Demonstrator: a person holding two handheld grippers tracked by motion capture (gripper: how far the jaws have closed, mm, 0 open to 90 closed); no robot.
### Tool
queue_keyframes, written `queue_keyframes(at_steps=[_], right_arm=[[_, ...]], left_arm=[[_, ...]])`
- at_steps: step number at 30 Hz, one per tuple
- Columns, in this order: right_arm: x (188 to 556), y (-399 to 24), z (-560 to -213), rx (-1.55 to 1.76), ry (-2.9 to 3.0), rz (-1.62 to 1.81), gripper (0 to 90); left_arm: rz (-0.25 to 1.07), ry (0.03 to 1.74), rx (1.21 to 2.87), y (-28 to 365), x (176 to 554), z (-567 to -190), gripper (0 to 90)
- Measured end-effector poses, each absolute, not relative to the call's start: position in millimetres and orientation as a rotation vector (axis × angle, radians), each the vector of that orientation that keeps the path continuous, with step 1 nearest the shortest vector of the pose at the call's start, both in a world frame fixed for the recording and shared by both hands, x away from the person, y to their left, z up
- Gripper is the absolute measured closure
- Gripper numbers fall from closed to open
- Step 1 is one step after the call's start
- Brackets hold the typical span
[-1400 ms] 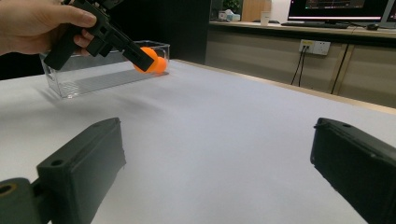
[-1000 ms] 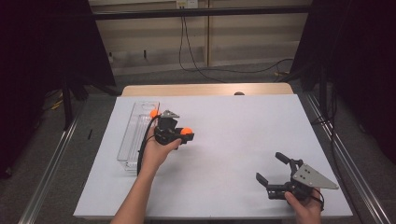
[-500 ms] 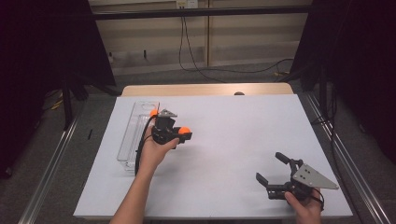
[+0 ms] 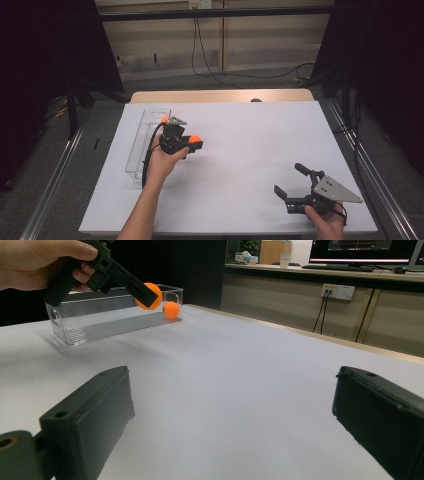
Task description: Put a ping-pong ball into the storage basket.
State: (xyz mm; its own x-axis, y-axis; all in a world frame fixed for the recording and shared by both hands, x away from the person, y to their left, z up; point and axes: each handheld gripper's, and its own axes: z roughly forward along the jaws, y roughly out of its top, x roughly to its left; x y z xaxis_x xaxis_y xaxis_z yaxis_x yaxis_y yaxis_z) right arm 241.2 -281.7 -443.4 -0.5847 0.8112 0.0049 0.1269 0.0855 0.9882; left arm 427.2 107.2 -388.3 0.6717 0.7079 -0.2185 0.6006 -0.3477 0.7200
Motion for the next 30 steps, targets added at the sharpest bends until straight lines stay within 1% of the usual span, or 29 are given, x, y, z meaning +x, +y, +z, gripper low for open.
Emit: queue_keyframes(at_steps=[30], right_arm=[[241, -281, -443, 0.920, 1.801, 1.543, 2.4]], left_arm=[[0.193, 1.049, 2.027, 126, 428, -380, 50.5]])
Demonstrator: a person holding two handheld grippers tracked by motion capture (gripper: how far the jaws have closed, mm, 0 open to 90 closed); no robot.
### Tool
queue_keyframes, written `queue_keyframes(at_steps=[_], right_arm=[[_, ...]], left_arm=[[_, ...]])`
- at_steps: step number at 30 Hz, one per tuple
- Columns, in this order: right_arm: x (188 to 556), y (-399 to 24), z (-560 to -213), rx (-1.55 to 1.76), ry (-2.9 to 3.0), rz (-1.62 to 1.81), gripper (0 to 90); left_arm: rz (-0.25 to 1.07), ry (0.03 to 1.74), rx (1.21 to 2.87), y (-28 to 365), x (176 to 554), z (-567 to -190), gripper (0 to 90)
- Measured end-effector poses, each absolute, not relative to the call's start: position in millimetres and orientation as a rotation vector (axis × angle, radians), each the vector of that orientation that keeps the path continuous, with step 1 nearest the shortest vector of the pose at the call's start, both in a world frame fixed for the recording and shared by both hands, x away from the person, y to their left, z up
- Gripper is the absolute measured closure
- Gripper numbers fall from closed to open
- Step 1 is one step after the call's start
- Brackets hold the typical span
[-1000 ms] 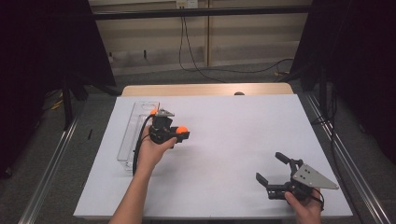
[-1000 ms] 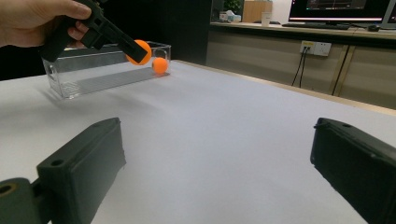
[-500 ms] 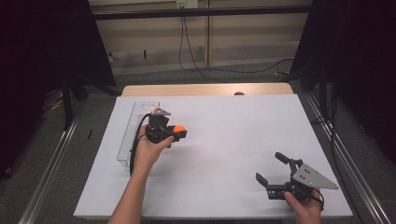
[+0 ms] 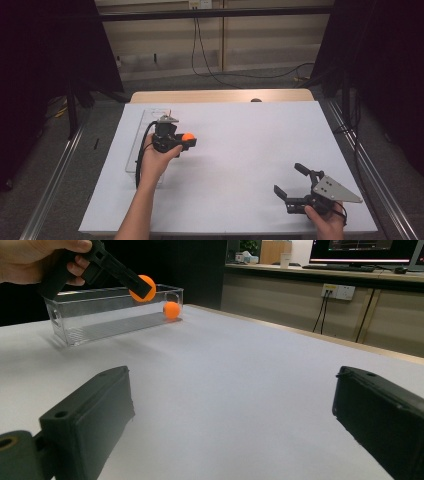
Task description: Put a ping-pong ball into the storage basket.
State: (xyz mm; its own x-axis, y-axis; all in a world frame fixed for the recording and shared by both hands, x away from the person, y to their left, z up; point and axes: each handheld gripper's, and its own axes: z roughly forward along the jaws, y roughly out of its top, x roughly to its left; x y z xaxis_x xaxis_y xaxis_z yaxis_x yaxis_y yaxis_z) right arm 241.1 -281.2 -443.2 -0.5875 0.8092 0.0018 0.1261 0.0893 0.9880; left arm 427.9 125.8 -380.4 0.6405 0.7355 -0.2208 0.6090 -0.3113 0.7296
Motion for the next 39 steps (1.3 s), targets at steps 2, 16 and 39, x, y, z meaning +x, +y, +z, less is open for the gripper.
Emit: queue_keyframes(at_steps=[2, 16, 39], right_arm=[[241, -281, -443, 0.920, 1.800, 1.543, 2.3], [241, -281, -443, 0.919, 1.802, 1.544, 2.4], [241, -281, -443, 0.919, 1.802, 1.543, 2.3]], left_arm=[[0.196, 1.055, 2.024, 128, 428, -380, 50.5], [0.210, 1.073, 2.024, 135, 428, -378, 50.6], [0.242, 1.089, 2.007, 147, 429, -373, 50.6]])
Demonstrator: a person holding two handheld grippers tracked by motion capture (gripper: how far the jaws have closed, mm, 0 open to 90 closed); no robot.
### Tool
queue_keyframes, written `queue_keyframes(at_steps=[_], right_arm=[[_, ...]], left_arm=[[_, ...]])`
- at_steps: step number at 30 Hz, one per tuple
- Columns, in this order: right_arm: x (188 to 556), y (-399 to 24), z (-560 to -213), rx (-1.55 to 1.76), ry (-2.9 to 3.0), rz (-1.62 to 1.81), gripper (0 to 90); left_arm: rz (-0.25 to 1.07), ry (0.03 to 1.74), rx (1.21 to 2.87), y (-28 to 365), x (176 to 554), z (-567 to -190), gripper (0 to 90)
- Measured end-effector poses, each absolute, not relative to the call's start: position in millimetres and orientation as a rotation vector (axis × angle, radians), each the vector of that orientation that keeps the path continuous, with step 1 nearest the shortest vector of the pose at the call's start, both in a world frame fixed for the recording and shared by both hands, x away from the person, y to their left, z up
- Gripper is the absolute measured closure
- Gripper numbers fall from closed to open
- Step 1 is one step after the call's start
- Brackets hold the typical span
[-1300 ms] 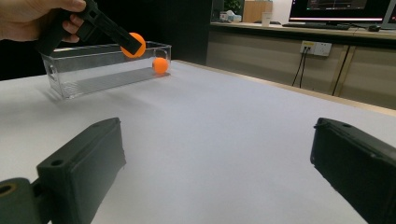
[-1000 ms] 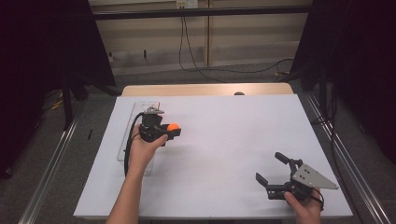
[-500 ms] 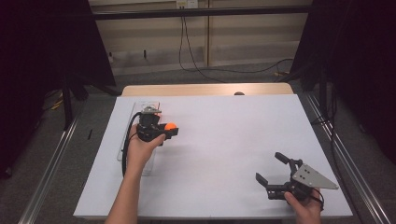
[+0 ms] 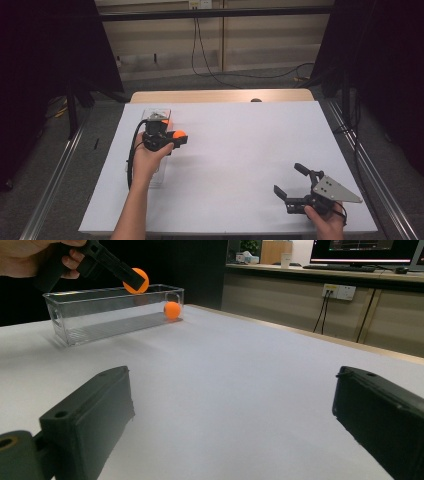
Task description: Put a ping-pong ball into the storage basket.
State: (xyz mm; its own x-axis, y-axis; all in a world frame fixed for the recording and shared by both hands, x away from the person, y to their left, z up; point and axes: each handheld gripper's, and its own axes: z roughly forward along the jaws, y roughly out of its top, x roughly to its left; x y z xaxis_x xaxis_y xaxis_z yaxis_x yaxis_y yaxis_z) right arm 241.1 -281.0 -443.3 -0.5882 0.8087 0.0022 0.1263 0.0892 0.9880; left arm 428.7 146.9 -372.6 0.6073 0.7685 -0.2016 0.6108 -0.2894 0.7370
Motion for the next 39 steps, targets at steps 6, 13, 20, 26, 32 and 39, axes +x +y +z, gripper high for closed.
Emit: queue_keyframes(at_steps=[6, 13, 20, 26, 32, 39], right_arm=[[241, -281, -443, 0.918, 1.801, 1.544, 2.4], [241, -281, -443, 0.917, 1.802, 1.543, 2.4], [241, -281, -443, 0.919, 1.800, 1.545, 2.3], [241, -281, -443, 0.919, 1.800, 1.545, 2.4], [241, -281, -443, 0.918, 1.801, 1.544, 2.4], [241, -281, -443, 0.916, 1.801, 1.544, 2.3]], left_arm=[[0.254, 1.092, 2.011, 150, 429, -371, 50.6], [0.268, 1.101, 2.009, 154, 428, -369, 50.6], [0.286, 1.103, 2.013, 158, 428, -367, 50.6], [0.296, 1.107, 2.005, 161, 428, -366, 50.6], [0.298, 1.109, 2.001, 164, 428, -365, 50.6], [0.302, 1.120, 1.996, 167, 428, -366, 50.6]])
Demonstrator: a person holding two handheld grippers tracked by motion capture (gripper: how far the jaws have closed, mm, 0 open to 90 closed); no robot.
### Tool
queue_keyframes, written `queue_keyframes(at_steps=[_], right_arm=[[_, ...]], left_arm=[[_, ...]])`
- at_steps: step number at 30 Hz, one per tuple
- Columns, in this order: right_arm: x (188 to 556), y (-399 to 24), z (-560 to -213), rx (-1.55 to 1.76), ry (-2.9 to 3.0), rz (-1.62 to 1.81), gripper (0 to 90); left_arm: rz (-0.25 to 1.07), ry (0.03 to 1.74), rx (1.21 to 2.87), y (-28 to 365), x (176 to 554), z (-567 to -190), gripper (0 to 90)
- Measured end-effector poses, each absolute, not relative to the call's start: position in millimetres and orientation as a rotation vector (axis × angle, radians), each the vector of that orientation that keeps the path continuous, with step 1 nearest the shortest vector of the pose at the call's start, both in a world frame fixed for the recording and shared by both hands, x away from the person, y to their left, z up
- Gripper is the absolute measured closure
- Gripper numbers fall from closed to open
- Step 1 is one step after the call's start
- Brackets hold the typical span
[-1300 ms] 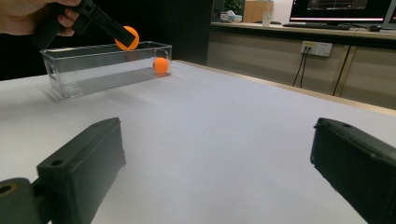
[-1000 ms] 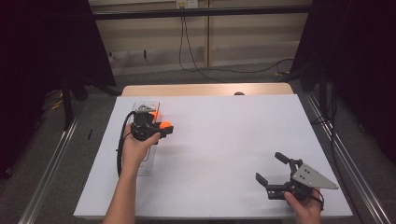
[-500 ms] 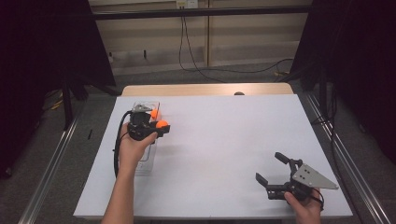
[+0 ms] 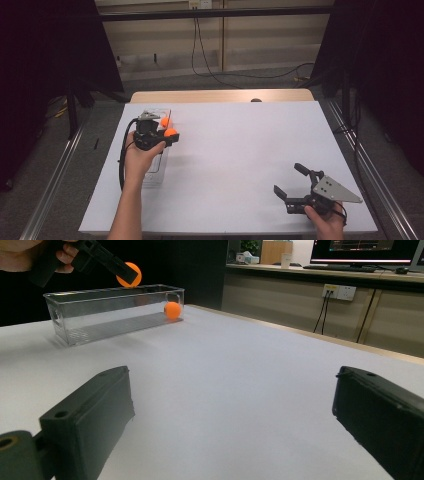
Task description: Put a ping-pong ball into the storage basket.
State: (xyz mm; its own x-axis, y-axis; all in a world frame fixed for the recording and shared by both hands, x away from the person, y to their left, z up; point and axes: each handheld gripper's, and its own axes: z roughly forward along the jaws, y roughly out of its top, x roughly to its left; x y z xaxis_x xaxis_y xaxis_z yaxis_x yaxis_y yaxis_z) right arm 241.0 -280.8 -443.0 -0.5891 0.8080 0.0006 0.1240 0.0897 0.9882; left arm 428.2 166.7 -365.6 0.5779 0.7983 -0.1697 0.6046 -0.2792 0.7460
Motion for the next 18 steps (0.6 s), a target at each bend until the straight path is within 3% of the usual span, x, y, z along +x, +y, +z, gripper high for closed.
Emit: queue_keyframes(at_steps=[18], right_arm=[[241.2, -280.7, -443.0, 0.916, 1.802, 1.544, 2.4]], left_arm=[[0.330, 1.140, 1.984, 176.7, 428.1, -364.5, 50.6]])
